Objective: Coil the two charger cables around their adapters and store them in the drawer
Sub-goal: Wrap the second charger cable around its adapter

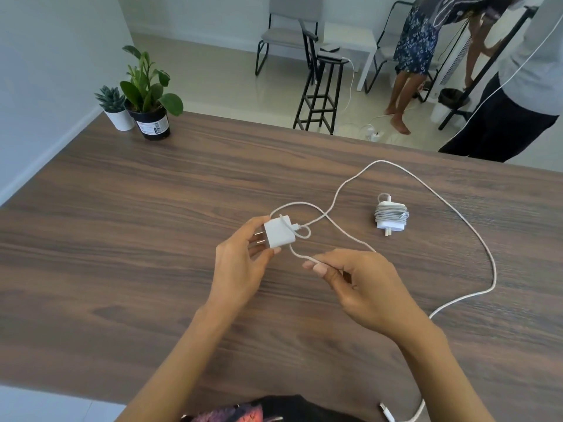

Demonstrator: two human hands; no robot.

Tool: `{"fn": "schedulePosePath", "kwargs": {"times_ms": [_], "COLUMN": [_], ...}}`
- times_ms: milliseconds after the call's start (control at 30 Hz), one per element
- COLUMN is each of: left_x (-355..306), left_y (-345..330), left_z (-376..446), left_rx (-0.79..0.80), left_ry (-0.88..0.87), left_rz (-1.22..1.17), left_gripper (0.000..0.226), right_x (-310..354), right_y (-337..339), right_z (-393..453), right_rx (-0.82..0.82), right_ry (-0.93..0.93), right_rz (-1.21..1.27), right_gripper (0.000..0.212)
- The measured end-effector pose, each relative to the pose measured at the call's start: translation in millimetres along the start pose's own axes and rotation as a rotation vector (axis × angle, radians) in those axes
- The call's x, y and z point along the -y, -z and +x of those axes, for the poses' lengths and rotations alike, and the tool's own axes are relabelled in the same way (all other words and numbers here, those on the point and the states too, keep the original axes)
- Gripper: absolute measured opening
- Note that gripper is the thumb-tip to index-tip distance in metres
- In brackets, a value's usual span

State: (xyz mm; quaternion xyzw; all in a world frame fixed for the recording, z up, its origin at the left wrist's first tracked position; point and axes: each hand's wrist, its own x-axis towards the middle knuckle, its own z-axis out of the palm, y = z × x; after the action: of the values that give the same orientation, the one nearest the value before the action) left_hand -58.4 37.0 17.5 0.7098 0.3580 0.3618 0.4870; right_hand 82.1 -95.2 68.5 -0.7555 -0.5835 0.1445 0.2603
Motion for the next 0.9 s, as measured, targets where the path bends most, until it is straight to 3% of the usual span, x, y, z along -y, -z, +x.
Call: {"fn": "schedulePosePath", "kwargs": {"times_ms": [133,233,400,567,700,900], "left_x": [5,6,-2,-8,-16,-27], "left_y": [-3,-4,-3,-1,4,8], "left_z": [-2,-6,-18,-25,-24,-11], "left_rx": [0.058,0.16,0.294,0.335,0.321,0.153], "left_ry": [-0.034,-0.074,-0.031,0.055,0.079,0.069], "left_rz": [0.038,0.092,0.036,-0.123,-0.251,-0.397], "left_gripper": [0.05,0.05,0.061,0.061,0.056,0.05], "right_x": [4,-2,-17,-30,-36,-45], "right_y": [5,10,17,13,2,-21], "right_z": [4,16,46,64,63,48], "right_rx": [0.047,-0.044,-0.177,-0.11,-0.125,-0.162], "right_ry": [0.071,0.082,0.05,-0.049,-0.157,-0.289], "right_rz": [-0.101,-0.108,0.002,0.249,0.533,0.632], "right_gripper": [0.043,0.022,0.007,0.006,0.009,0.007]}}
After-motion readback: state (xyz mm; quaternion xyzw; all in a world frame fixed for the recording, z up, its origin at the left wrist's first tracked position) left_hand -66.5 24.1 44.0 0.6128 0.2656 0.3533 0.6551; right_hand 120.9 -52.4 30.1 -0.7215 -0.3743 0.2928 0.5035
